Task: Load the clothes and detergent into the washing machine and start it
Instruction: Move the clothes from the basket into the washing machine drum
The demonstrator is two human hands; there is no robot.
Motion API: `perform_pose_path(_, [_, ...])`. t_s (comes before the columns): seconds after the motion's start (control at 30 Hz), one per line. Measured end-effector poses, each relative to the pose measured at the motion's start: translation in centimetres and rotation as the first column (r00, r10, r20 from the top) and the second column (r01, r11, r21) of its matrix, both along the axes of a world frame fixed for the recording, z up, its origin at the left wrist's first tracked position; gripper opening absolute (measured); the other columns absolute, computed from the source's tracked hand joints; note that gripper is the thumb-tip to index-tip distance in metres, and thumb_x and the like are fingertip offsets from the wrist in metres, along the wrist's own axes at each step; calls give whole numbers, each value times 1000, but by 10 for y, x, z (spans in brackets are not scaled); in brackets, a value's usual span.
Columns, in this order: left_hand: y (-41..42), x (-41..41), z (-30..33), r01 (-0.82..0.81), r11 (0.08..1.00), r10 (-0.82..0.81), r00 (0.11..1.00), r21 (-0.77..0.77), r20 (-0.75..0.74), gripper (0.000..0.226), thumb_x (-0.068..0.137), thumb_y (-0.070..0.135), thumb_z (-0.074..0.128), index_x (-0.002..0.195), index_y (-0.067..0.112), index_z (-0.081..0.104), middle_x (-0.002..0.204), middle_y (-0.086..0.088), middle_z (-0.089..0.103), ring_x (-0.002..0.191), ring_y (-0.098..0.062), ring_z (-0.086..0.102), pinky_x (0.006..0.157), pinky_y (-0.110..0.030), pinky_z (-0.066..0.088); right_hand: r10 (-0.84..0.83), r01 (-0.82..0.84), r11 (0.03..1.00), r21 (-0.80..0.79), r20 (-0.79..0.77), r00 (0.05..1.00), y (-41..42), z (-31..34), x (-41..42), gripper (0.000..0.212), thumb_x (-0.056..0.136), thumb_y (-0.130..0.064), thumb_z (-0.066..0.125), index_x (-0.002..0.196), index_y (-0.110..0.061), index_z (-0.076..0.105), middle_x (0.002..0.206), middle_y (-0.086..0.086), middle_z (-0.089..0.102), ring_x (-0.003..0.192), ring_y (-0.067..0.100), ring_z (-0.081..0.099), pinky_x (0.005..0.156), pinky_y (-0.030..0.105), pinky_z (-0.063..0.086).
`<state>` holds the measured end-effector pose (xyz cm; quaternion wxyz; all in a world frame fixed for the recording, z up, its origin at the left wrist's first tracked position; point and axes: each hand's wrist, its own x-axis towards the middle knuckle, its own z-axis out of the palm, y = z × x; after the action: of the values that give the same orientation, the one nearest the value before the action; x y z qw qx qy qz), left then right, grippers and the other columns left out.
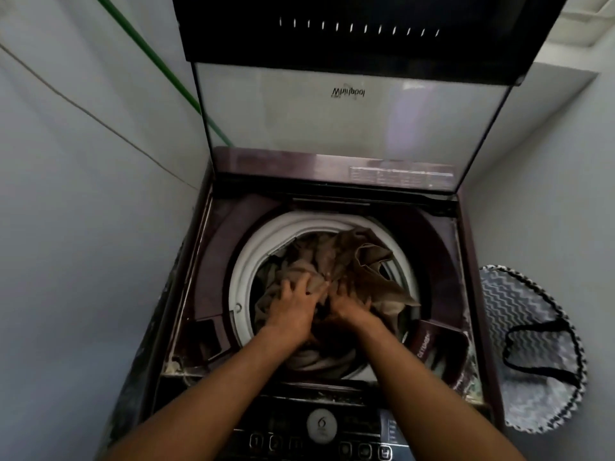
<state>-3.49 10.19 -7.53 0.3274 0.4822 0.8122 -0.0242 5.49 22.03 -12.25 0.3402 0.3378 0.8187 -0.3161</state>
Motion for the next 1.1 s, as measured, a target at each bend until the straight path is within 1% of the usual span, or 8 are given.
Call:
perform_pose_path(0.1, [12,-12,-36,48,996,-49,999,-70,-12,97,92,19,64,152,52,-5,161,8,-27,147,-48,-4,107,-58,39,24,-23,997,75,-19,1000,8,-24,-10,105,89,-61,55,157,-20,-14,162,21,-16,149,41,-14,117,64,-3])
perform_pose_path(0.33, [14,-39,-110,41,999,-41,999,-27,-29,96,95,42,58,143,55,-24,151,8,-43,148,-44,-13,121,-52,-5,-111,137,982,133,-188,976,2,-82,-26,105,79,-74,34,158,-18,-9,163,22,-10,151,38,-9,121,52,-7])
perform_pose_path(0.43, [22,-53,-130,58,997,-60,997,-50,-56,101,92,50,58,139,55,-31,150,4,-45,149,-44,-13,121,-56,4,-149,181,978,101,-263,953,7,-92,-39,104,82,-72,32,157,-14,-9,163,22,-6,151,38,-2,123,47,0])
perform_pose_path(0.53, [34,-68,-134,51,998,-52,999,-43,-2,93,92,54,56,146,53,-20,153,5,-38,150,-40,-11,122,-54,7,-241,256,967,-13,-381,893,16,-100,-50,89,96,-47,53,158,-12,0,164,17,4,152,32,6,124,41,6])
perform_pose_path(0.63, [44,-79,-132,37,997,-34,998,-65,53,88,93,57,52,150,49,-14,160,2,-30,151,-34,-9,123,-51,8,-339,337,938,-83,-421,841,20,-102,-59,81,99,-46,50,159,-21,2,166,10,6,152,26,8,124,38,7])
perform_pose_path(0.77, [50,-83,-142,14,994,-4,996,-105,87,94,89,64,53,146,50,-20,159,2,-32,151,-35,-8,123,-51,11,-352,364,930,-52,-414,839,14,-104,-60,83,100,-47,50,158,-21,-4,166,8,2,152,24,4,124,41,6])
perform_pose_path(1.0, [53,-82,-145,22,984,-6,996,-174,92,104,85,61,64,133,54,-28,157,5,-34,151,-35,-10,122,-53,11,-438,340,888,-310,-343,831,23,-101,-52,103,91,-40,68,156,-21,-10,165,6,-2,152,22,1,121,30,4])
perform_pose_path(1.1, [45,-71,-134,26,985,-10,996,-169,92,101,86,60,63,135,52,-26,159,1,-33,151,-37,-8,122,-52,14,-559,407,799,-443,-297,774,24,-91,-46,103,84,-33,75,159,-23,5,162,0,16,150,20,15,123,36,17])
